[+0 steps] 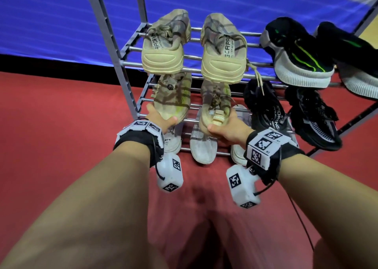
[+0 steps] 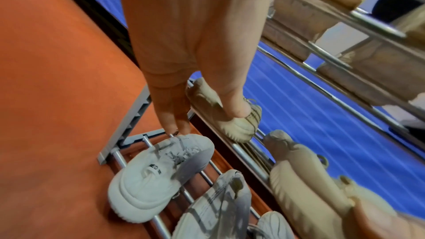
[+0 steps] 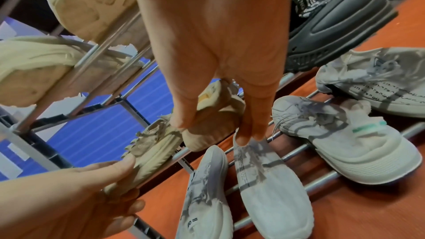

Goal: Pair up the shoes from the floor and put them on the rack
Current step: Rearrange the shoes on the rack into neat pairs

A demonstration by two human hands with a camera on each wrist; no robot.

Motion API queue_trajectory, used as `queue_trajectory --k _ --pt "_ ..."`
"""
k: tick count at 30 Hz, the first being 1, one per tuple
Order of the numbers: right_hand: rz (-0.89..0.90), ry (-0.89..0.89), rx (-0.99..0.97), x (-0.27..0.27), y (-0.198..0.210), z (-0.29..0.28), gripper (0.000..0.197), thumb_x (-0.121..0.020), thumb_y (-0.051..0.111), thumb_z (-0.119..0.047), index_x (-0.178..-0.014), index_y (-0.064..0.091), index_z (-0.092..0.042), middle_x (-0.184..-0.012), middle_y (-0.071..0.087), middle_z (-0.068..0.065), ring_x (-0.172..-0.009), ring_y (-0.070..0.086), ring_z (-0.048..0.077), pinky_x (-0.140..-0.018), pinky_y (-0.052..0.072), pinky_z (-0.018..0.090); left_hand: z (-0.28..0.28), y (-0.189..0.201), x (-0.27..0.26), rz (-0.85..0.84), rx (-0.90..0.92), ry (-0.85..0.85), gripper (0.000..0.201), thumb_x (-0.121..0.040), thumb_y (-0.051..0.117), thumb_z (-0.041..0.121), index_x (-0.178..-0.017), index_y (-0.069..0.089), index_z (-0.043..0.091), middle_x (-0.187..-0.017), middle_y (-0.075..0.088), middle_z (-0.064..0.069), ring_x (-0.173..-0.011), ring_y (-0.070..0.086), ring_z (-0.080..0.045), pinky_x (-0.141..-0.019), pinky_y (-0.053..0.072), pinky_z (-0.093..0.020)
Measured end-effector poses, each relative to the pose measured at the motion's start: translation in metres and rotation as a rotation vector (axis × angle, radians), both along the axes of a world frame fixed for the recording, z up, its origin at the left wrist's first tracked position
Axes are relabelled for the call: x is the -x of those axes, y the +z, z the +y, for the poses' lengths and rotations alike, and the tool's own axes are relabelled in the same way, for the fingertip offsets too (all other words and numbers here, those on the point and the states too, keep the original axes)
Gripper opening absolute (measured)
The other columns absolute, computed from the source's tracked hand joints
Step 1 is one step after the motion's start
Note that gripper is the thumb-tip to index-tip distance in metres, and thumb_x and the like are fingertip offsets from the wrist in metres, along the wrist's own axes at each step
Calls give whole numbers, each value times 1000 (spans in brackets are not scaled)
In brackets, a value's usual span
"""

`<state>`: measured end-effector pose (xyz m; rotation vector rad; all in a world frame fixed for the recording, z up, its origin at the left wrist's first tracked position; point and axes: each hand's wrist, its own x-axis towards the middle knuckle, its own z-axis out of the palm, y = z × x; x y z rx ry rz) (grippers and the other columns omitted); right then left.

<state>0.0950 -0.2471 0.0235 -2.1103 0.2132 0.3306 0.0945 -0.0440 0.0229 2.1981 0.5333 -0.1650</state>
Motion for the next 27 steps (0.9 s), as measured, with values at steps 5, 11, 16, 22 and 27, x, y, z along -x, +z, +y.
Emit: queue_trajectory --k 5,11,16,22,27 --pt "14 16 43 -2 -1 -2 94 -76 77 -23 -145 15 -8 -126 56 16 -110 60 32 -93 51 43 2 -2 -8 -27 92 37 91 -79 72 28 -147 13 19 -139 46 -15 -119 53 -37 -103 41 -44" --pt "31 31 91 1 3 -5 90 -80 73 -24 -146 13 -8 -131 52 12 -115 55 27 -86 44 27 8 21 -6 -95 442 164 68 -84 63 0 -142 34 18 -131 51 -9 -92 62 -27 -51 57 -21" --pt "23 32 193 4 6 1 117 -55 73 -59 -145 15 -13 -135 50 16 -122 52 32 -105 41 45 25 43 16 -124 563 169 57 -84 61 -7 -135 47 13 -117 60 -14 -73 65 -22 -44 53 -17" --pt "-47 63 386 31 51 18 91 -81 58 -57 -149 13 -15 -146 29 24 -135 31 41 -112 28 46 58 78 55 -125 543 108 47 -84 58 -10 -125 56 13 -84 64 -6 -45 64 -8 -47 55 -19" --pt "-142 186 332 52 76 33 87 -85 56 -52 -150 14 -12 -149 28 24 -137 29 39 -113 27 46 84 108 88 -95 487 4 45 -86 55 -10 -126 56 12 -88 64 -8 -63 67 -16 -59 58 -22"
